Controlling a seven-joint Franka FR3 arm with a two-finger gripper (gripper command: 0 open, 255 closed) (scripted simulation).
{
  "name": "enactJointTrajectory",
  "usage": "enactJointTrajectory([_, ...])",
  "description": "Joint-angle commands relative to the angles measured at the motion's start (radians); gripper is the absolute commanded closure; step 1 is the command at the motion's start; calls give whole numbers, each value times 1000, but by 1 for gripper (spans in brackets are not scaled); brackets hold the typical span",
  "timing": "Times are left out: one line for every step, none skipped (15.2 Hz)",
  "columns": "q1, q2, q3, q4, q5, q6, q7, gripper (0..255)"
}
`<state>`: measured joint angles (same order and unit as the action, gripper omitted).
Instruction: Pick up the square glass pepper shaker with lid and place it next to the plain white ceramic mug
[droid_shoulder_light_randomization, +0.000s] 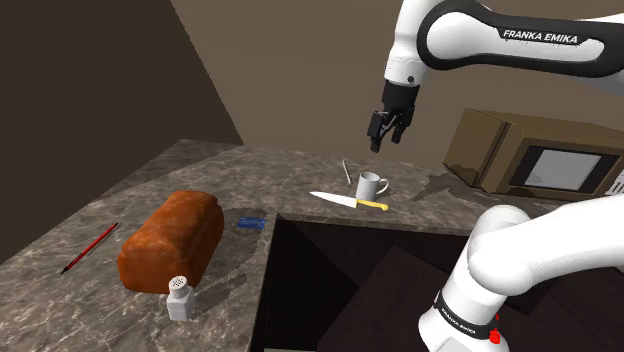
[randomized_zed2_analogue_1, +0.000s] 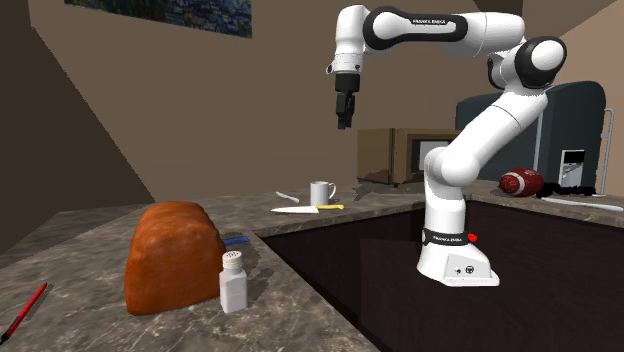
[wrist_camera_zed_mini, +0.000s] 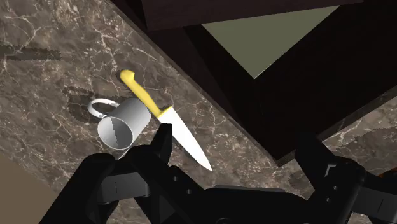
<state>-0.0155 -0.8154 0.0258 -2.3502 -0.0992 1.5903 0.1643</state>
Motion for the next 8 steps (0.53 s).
enactJointTrajectory([0, 0, 0, 0, 0, 0, 0, 0])
enactJointTrajectory([7, 12, 18, -5, 14, 14, 20, 0])
enactJointTrajectory([14, 25, 36, -10, 28, 27, 40, 0])
enactJointTrajectory([22, 39, 54, -13, 41, 42, 60, 0])
enactJointTrajectory([28, 55, 72, -15, 54, 56, 80, 0])
enactJointTrajectory([35, 71, 90, -16, 67, 71, 100, 0])
enactJointTrajectory([42, 89, 108, -17, 79, 85, 119, 0])
enactJointTrajectory([48, 107, 126, -15, 91, 100, 139, 0])
